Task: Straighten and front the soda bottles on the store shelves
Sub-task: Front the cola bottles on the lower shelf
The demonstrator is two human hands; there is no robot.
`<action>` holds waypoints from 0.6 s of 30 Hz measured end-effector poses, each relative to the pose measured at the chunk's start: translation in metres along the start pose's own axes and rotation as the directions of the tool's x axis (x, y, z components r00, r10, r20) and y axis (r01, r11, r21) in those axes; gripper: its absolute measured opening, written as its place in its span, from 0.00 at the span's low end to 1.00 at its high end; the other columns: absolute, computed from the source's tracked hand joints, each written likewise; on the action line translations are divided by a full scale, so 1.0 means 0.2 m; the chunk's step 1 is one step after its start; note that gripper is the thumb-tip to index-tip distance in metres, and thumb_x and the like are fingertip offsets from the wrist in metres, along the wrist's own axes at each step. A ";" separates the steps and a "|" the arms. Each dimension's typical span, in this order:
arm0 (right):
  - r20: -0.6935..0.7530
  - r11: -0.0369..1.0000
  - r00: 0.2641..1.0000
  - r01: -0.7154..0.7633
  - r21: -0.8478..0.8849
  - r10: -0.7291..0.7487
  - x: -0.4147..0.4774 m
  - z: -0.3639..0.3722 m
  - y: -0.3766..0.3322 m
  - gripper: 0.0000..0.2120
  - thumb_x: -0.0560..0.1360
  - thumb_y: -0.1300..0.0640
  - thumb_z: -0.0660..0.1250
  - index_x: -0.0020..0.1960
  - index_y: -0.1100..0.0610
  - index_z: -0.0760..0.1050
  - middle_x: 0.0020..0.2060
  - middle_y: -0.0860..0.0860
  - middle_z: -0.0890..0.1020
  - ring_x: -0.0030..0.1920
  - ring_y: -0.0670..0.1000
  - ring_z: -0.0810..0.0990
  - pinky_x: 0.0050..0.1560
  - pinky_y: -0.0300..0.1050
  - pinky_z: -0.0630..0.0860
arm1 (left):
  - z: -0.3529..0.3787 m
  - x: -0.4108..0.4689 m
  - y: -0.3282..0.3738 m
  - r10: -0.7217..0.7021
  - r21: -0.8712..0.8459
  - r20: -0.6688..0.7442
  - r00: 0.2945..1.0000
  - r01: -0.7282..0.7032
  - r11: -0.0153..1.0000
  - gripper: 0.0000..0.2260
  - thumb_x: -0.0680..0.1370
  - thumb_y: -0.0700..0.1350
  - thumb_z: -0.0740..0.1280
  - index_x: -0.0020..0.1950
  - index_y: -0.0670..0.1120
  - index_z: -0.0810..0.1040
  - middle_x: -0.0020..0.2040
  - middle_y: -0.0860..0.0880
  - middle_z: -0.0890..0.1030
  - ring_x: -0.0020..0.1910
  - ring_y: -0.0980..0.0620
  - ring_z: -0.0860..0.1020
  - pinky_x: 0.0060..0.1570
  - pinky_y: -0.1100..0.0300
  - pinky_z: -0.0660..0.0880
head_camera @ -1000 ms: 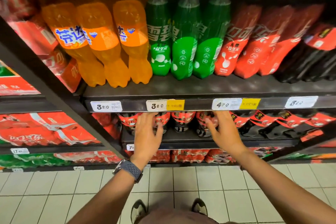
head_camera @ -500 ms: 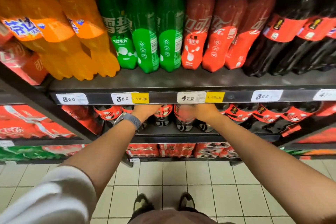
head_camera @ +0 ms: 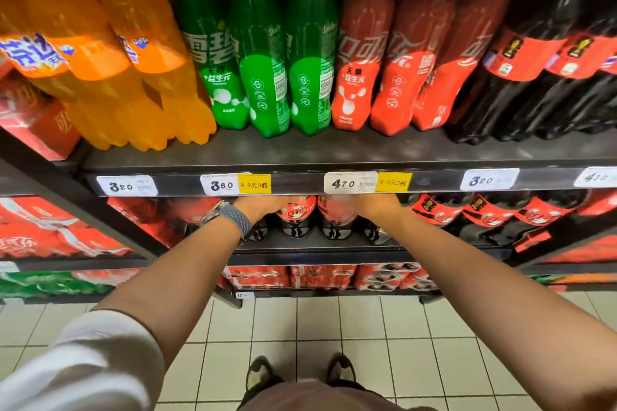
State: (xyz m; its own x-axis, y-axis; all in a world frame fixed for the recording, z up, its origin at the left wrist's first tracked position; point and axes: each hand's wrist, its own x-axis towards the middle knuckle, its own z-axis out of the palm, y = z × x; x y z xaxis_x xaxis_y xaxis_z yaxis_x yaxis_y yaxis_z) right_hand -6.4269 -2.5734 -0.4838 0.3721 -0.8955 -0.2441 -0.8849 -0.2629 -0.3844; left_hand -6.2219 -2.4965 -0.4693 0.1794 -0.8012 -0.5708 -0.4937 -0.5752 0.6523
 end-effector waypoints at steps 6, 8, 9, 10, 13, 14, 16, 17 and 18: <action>0.017 0.999 0.999 0.042 0.029 -0.043 -0.01 -0.01 -0.01 0.17 0.81 0.48 0.56 0.69 0.51 0.68 0.67 0.48 0.73 0.65 0.51 0.72 0.62 0.43 0.70 | -0.01 0.01 -0.03 0.075 -0.026 -0.064 0.995 -0.077 0.997 0.23 0.73 0.56 0.71 0.66 0.51 0.74 0.66 0.50 0.75 0.56 0.54 0.71 0.55 0.60 0.65; 0.010 0.998 0.999 0.053 -0.017 -0.053 -0.02 -0.02 -0.01 0.19 0.81 0.48 0.56 0.71 0.49 0.66 0.69 0.48 0.71 0.67 0.52 0.70 0.63 0.45 0.69 | 0.00 0.01 -0.04 0.088 -0.051 -0.075 0.993 -0.092 0.994 0.21 0.73 0.55 0.72 0.63 0.53 0.74 0.65 0.51 0.75 0.55 0.56 0.71 0.54 0.61 0.65; 0.012 0.998 0.998 0.057 -0.040 -0.057 -0.02 -0.02 -0.01 0.20 0.81 0.47 0.56 0.72 0.48 0.65 0.70 0.48 0.70 0.68 0.53 0.69 0.64 0.45 0.69 | 0.00 0.01 -0.04 0.067 -0.064 -0.072 0.995 -0.071 0.995 0.20 0.73 0.56 0.72 0.62 0.54 0.73 0.64 0.52 0.75 0.54 0.56 0.70 0.54 0.61 0.65; 0.019 0.998 0.999 0.050 -0.028 -0.049 -0.02 -0.02 -0.01 0.20 0.81 0.46 0.56 0.72 0.48 0.64 0.70 0.47 0.69 0.69 0.53 0.68 0.63 0.44 0.68 | 0.01 0.01 -0.04 0.039 -0.070 -0.065 0.997 -0.044 0.997 0.20 0.72 0.57 0.72 0.62 0.55 0.73 0.63 0.53 0.75 0.55 0.56 0.70 0.55 0.61 0.65; 0.151 0.987 0.988 -0.048 0.151 0.025 -0.02 -0.01 0.05 0.20 0.79 0.47 0.60 0.68 0.55 0.71 0.65 0.53 0.75 0.64 0.54 0.73 0.43 0.27 0.70 | 0.01 0.01 -0.04 0.027 -0.095 -0.044 0.999 -0.031 0.995 0.24 0.73 0.56 0.71 0.67 0.52 0.73 0.66 0.54 0.73 0.60 0.55 0.70 0.61 0.61 0.64; 0.215 0.977 0.976 -0.086 0.197 0.042 -0.03 -0.01 0.07 0.20 0.78 0.47 0.62 0.65 0.58 0.74 0.63 0.55 0.77 0.63 0.54 0.75 0.37 0.26 0.69 | 0.01 0.01 -0.04 0.038 -0.098 -0.056 0.998 -0.043 0.994 0.25 0.73 0.56 0.71 0.68 0.51 0.72 0.67 0.53 0.72 0.64 0.53 0.70 0.64 0.60 0.64; 0.272 0.965 0.962 -0.092 0.246 0.022 -0.04 -0.02 0.08 0.20 0.78 0.47 0.62 0.63 0.58 0.76 0.60 0.56 0.79 0.61 0.55 0.76 0.44 0.33 0.72 | 0.03 0.01 -0.02 0.050 0.015 -0.111 0.993 -0.048 0.999 0.26 0.74 0.58 0.70 0.69 0.52 0.72 0.69 0.53 0.72 0.68 0.50 0.69 0.69 0.56 0.63; 0.227 0.971 0.974 -0.037 0.235 -0.018 -0.05 -0.03 0.08 0.20 0.78 0.46 0.61 0.63 0.57 0.75 0.60 0.55 0.79 0.61 0.54 0.76 0.49 0.37 0.72 | 0.05 0.00 -0.01 0.066 0.161 -0.160 0.985 -0.040 0.986 0.26 0.74 0.60 0.68 0.69 0.52 0.72 0.68 0.53 0.73 0.68 0.49 0.70 0.69 0.54 0.65; 0.149 0.986 0.986 0.048 0.159 -0.072 -0.05 -0.05 0.06 0.19 0.79 0.46 0.60 0.65 0.55 0.74 0.61 0.53 0.78 0.61 0.53 0.76 0.54 0.40 0.73 | 0.07 -0.02 -0.01 0.100 0.301 -0.229 0.968 -0.027 0.953 0.24 0.75 0.60 0.67 0.68 0.53 0.73 0.66 0.52 0.75 0.66 0.48 0.72 0.66 0.52 0.69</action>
State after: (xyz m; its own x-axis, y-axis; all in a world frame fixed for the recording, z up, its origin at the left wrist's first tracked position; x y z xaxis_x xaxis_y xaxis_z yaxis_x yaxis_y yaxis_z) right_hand -6.4444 -2.5711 -0.4781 0.4727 -0.8105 -0.3459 -0.8102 -0.2453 -0.5324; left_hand -6.2342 -2.4906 -0.4754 0.3196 -0.8708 -0.3735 -0.7318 -0.4773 0.4866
